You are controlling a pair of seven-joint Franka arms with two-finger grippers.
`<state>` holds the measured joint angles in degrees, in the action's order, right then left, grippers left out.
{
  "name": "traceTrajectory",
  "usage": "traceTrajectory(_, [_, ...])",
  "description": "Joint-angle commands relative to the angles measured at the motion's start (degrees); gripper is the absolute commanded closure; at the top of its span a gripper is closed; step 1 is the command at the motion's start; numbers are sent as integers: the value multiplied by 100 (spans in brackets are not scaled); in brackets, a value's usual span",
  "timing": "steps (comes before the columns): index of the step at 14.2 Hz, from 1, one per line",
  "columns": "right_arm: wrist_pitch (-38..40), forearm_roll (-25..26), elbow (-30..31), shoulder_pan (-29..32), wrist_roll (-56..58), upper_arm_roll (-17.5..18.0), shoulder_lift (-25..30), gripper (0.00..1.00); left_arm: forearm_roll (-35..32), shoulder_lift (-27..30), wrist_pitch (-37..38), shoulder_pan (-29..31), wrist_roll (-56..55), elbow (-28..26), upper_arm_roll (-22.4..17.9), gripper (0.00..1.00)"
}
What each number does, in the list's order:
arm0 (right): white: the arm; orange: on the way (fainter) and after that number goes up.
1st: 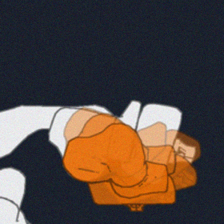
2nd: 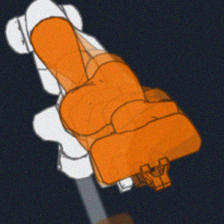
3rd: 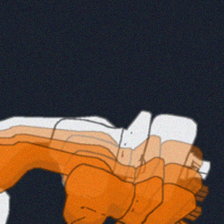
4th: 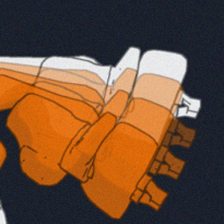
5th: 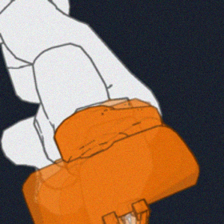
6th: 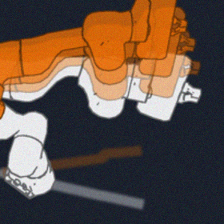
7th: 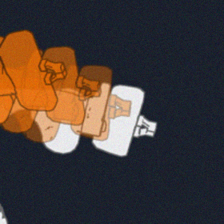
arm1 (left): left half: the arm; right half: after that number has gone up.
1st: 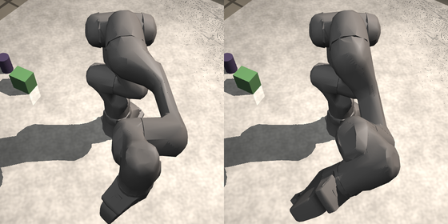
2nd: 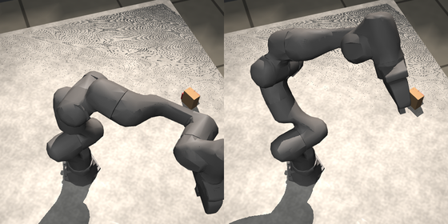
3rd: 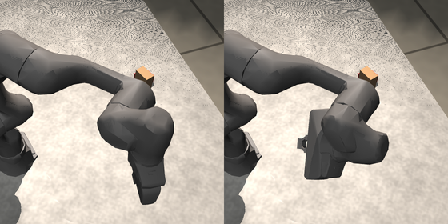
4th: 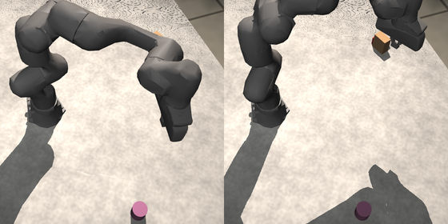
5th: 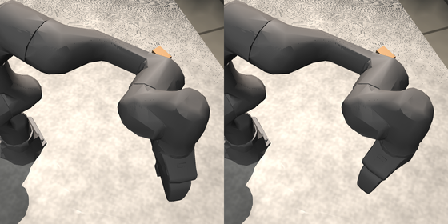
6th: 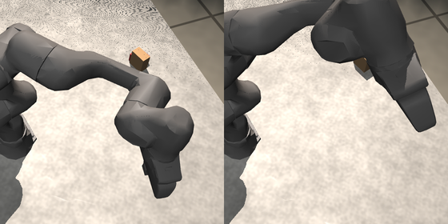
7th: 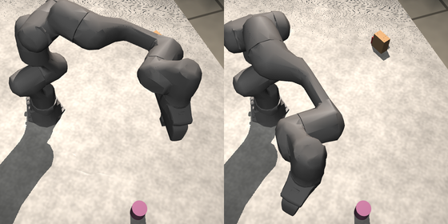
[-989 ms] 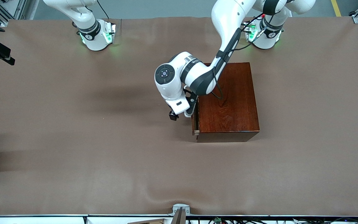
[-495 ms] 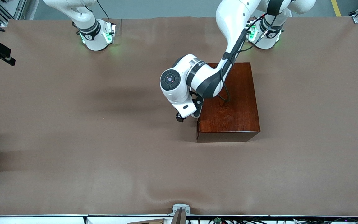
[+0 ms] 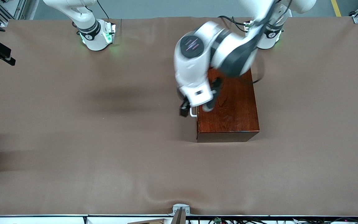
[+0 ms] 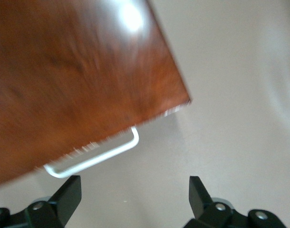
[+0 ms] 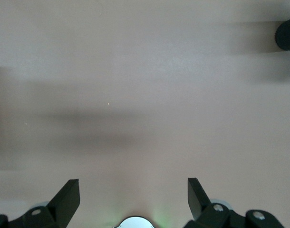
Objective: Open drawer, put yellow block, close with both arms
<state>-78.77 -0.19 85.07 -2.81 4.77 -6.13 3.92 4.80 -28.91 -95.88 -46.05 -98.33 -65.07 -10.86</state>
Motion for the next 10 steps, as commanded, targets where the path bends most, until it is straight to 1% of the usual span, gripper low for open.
traceTrajectory(1, [38,-86,-113,53,59,24,-49,0,47,754,542,674,1531,-358,66,0])
traceTrajectory(4, [46,-86,-113,53,59,24,-49,0,30,1176,1149,1316,3271,-419,58,0])
traceTrajectory(8, [46,-86,-113,53,60,24,-49,0,-5,1572,1624,2045,5188,-542,66,0])
traceTrajectory(10, [46,-86,-105,53,59,24,-49,0,-40,1879,1677,2362,6050,-857,92,0])
